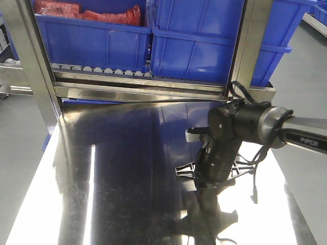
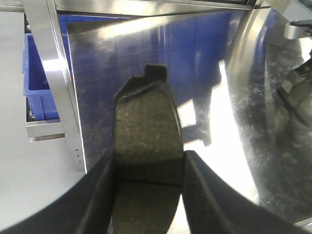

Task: Move and align brake pads A on conveyor
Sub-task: 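Close the right gripper on the brake pad on the table, then lift the brake pad off the table with the right gripper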

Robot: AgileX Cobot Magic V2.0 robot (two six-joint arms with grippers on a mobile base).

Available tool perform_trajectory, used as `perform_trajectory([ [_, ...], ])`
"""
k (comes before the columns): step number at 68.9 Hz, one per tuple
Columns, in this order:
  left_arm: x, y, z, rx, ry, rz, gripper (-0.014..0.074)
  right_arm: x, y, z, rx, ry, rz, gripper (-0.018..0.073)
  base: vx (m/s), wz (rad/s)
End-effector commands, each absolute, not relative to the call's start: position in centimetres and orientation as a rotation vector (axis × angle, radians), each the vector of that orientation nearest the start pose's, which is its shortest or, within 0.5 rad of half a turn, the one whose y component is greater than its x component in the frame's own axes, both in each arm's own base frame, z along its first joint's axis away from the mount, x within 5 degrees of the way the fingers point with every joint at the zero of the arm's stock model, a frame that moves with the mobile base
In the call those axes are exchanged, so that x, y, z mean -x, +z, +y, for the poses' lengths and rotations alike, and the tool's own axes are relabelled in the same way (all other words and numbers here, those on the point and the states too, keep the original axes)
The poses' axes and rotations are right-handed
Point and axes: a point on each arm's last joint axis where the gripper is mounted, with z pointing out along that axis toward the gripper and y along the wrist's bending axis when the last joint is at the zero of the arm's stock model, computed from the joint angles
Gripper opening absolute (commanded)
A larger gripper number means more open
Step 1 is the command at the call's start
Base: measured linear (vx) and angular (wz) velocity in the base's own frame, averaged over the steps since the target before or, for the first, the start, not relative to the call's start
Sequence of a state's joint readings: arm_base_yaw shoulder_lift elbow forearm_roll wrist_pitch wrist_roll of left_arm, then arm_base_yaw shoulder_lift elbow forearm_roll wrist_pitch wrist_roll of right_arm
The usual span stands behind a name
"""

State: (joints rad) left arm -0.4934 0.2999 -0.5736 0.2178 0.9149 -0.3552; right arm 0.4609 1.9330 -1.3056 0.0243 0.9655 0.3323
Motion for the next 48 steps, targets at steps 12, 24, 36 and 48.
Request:
perform_trajectory([
  [12,-5.0,32.2,-0.9,-0.191,-0.272,2.002,-0.0006,-32.6,25.4,13.5,0.232,0.088,2.849,-0.0005,0.0,0.0],
  [24,-5.0,32.2,-0.9,-0.191,-0.272,2.002,-0.0006,-31.7,29.2,10.1,0.261,0.069,2.763,-0.0004,0.0,0.0],
  [36,-5.0,32.2,-0.9,-0.191,-0.272,2.002,-0.0006,-30.1,33.1,7.1,0.218,0.047,2.654,-0.0004,0.0,0.0],
  [48,-5.0,32.2,-0.9,-0.191,-0.272,2.002,-0.0006,-27.6,37.0,5.7,0.242,0.033,2.501,-0.0004,0.0,0.0],
])
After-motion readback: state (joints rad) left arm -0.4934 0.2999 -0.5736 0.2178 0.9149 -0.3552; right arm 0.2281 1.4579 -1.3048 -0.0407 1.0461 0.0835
